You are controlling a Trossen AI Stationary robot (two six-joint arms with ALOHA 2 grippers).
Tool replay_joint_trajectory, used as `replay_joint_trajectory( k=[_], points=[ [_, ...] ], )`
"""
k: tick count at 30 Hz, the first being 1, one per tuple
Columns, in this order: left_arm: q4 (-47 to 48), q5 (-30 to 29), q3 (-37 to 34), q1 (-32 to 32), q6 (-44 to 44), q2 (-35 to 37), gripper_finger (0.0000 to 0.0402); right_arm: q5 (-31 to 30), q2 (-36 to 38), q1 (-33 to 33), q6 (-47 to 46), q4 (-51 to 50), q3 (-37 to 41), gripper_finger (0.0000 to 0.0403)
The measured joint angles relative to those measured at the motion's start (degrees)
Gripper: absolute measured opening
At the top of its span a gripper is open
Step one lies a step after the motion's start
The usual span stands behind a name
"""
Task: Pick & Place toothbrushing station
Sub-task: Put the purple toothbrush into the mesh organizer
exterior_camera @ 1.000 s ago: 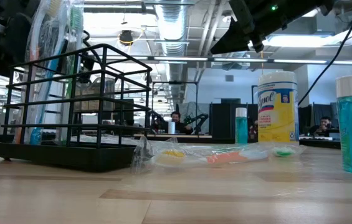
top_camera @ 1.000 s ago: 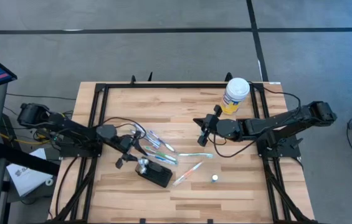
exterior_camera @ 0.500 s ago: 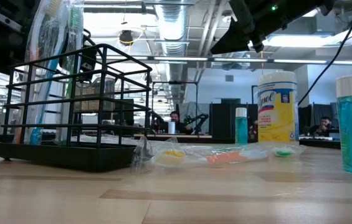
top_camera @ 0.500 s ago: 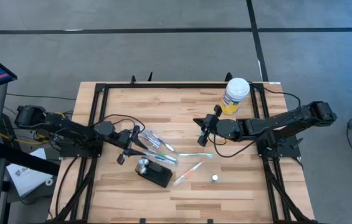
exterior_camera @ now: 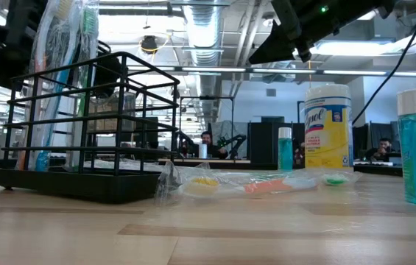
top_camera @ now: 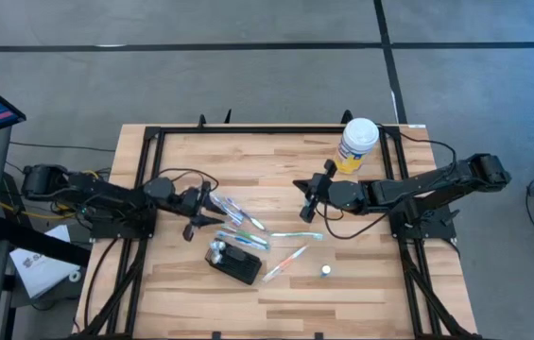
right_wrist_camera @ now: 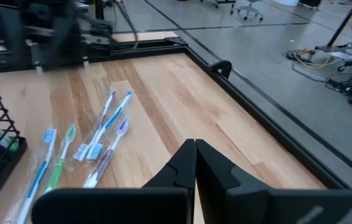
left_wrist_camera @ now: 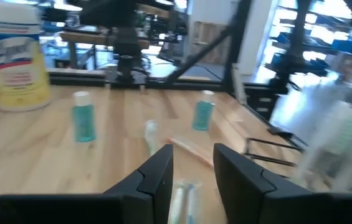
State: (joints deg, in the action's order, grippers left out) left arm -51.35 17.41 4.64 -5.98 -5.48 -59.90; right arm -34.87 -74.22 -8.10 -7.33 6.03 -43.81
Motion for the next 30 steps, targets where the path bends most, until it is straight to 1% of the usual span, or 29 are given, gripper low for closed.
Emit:
replay_joint_trajectory(
  k=[4, 10, 15, 20, 24, 30],
  points=[
    [2.5, -0.1, 0.0, -4.9, -0.9, 0.0, 0.0108, 0.6, 0.0, 0.0, 0.1, 0.0, 0.0, 0.0],
    [16.8, 0.0, 4.1, -13.0, -0.8, -0.1, 0.0108, 0.6, 0.0, 0.0, 0.3, 0.0, 0.0, 0.0],
    [22.2, 3.2, 7.5, -18.3, 1.1, -0.1, 0.0108, 0.6, 0.0, 0.0, 0.3, 0.0, 0.0, 0.0],
    [27.8, 3.4, 11.2, -21.8, 3.9, -0.8, 0.0108, 0.6, 0.0, 0.0, 0.5, 0.0, 0.0, 0.0],
    [31.5, 3.6, 14.5, -23.6, 5.8, -2.2, 0.0108, 0.6, 0.0, 0.0, 0.5, 0.0, 0.0, 0.0],
    [36.7, 3.9, 20.4, -24.5, 8.4, -7.8, 0.0108, 0.7, 0.0, 0.0, 0.8, 0.0, 0.0, 0.0]
  ],
)
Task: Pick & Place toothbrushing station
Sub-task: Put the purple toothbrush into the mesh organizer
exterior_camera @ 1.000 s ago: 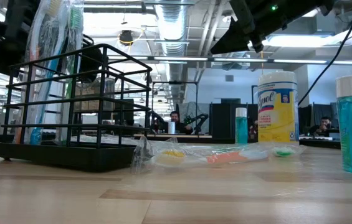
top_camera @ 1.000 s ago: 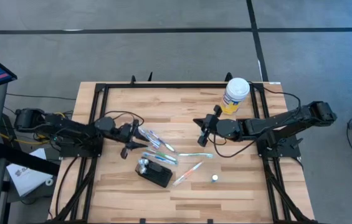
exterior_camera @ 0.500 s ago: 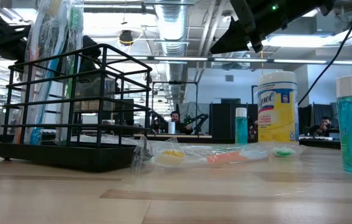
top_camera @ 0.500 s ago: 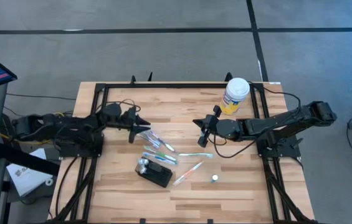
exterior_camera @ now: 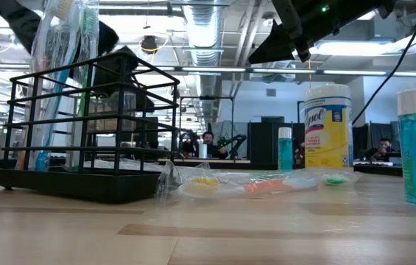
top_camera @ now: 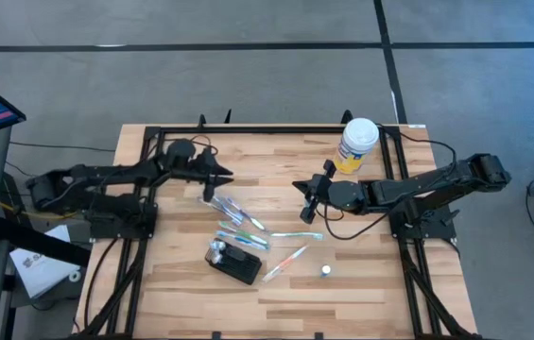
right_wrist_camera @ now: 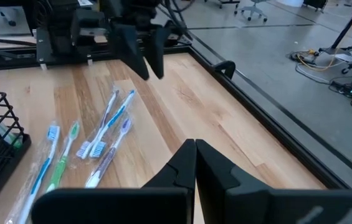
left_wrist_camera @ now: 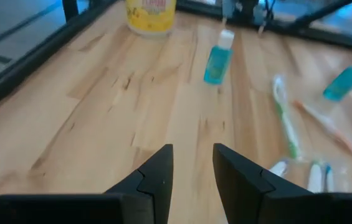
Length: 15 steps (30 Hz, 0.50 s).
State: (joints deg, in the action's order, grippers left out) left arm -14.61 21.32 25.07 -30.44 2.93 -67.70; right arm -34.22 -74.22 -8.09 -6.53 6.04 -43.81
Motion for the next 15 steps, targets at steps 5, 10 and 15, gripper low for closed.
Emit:
replay_joint_trajectory(
  k=[5, 10, 15],
  points=[
    [3.5, 1.4, 4.6, 0.0, 3.9, -6.7, 0.0108, 0.6, 0.0, 0.0, 0.5, 0.0, 0.0, 0.0],
    [3.6, 5.3, 7.0, 0.1, 6.0, -11.3, 0.0108, 1.9, 0.0, 0.0, 0.6, -0.4, 0.0, 0.0],
    [5.5, 6.6, 8.7, 0.1, 7.7, -14.1, 0.0108, 1.9, 0.0, 0.0, 1.3, -1.5, 0.0, 0.0]
  ],
)
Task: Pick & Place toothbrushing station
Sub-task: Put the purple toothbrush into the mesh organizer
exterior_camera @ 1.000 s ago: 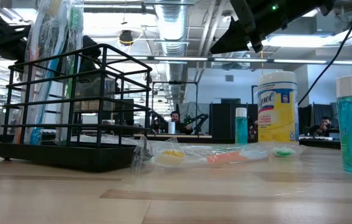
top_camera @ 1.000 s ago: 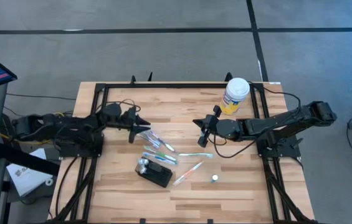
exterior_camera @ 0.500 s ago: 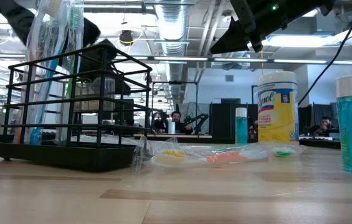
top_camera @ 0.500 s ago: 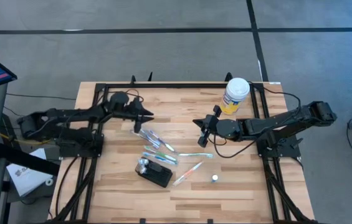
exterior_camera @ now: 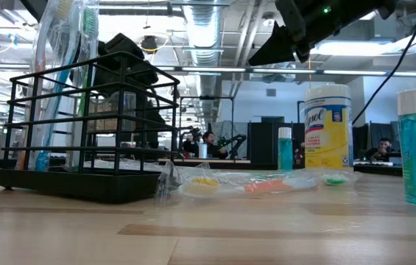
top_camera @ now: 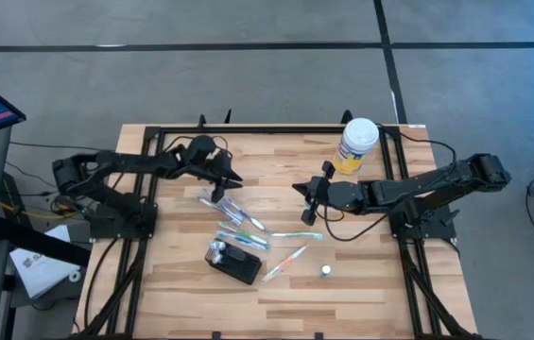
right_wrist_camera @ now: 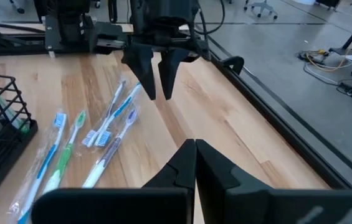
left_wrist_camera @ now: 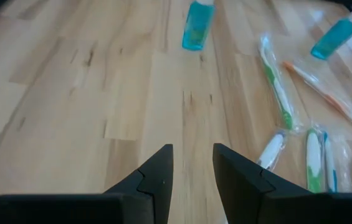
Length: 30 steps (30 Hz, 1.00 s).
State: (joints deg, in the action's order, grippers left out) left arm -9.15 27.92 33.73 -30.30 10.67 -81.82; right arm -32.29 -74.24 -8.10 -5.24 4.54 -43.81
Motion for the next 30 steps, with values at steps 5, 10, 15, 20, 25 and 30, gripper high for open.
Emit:
replay_joint_trajectory(
  k=[5, 10, 15, 20, 25, 30],
  points=[
    [1.4, 0.0, 0.5, 1.2, 2.4, -1.6, 0.0108, 0.1, 0.0, 0.0, 0.8, 0.0, 0.0, 0.0],
    [1.5, 0.1, 0.5, 3.6, 5.0, -3.9, 0.0108, 0.4, 0.0, 0.0, 0.8, -0.5, 0.0, 0.0],
    [1.5, 0.0, 0.5, 5.3, 6.0, -5.8, 0.0108, 0.6, 0.0, 0.0, 0.8, -0.8, 0.0, 0.0],
    [1.4, -0.5, 0.5, 6.4, 6.1, -7.2, 0.0108, 0.6, 0.0, 0.0, 0.8, -0.8, 0.0, 0.0],
    [1.7, -0.6, 0.5, 6.8, 7.1, -9.3, 0.0108, 0.6, 0.0, 0.0, 0.8, -1.2, 0.0, 0.0],
    [1.8, -0.6, 0.5, 6.8, 7.3, -11.6, 0.0108, 0.6, 0.0, 0.0, 0.8, -1.8, 0.0, 0.0]
  ],
)
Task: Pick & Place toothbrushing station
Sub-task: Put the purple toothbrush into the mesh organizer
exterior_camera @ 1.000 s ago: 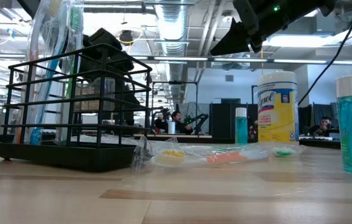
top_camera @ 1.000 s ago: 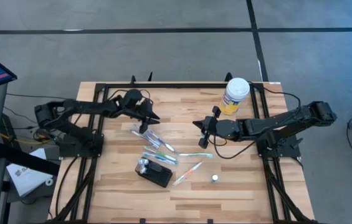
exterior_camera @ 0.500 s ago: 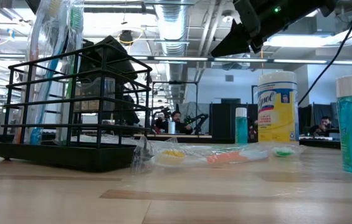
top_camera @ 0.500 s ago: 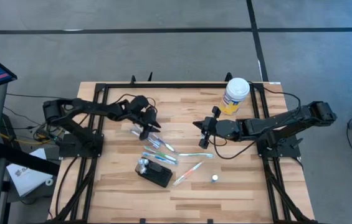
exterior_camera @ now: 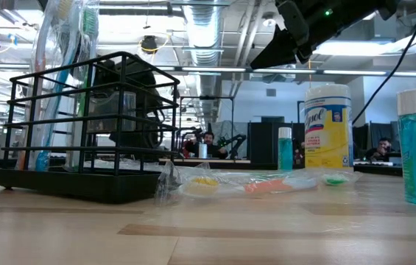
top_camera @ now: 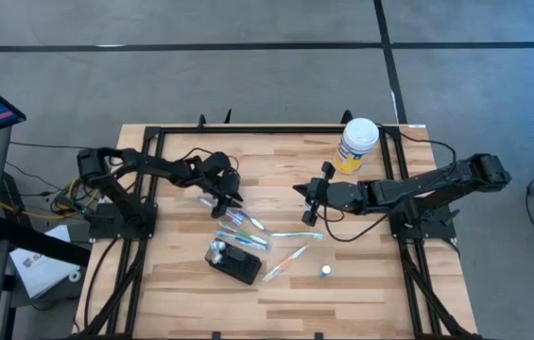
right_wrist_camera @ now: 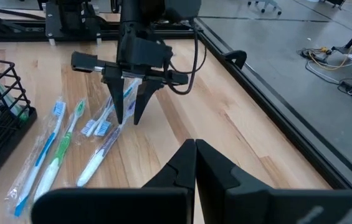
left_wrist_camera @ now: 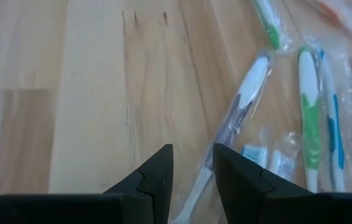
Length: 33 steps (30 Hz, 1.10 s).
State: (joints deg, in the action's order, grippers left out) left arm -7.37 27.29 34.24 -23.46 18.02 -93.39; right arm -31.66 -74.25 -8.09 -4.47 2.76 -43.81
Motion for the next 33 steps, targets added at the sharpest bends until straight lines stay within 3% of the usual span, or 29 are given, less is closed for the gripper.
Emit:
replay_joint_trajectory(
  k=[12, 15, 19, 23, 33],
  points=[
    [2.3, -1.3, 0.0, 0.0, 3.0, -1.8, 0.0101, 0.0, 0.0, 0.0, 0.0, -0.7, 0.0, 0.0],
    [2.6, -4.1, 0.1, 0.0, 4.6, -1.7, 0.0078, 0.0, 0.0, 0.0, 0.0, -0.7, 0.0, 0.0],
    [2.7, -6.6, 0.1, 0.0, 6.2, -1.7, 0.0017, 0.0, 0.0, 0.0, 0.0, -0.7, 0.0, 0.0],
    [2.6, -7.0, 0.1, 0.0, 6.0, -1.5, 0.0003, 0.0, 0.0, 0.0, 0.0, -0.7, 0.0, 0.0],
    [3.1, -8.4, -0.2, -0.1, 5.6, 8.0, 0.0, 0.1, 0.0, 0.0, 0.0, -0.7, 0.0, 0.0]
  ],
)
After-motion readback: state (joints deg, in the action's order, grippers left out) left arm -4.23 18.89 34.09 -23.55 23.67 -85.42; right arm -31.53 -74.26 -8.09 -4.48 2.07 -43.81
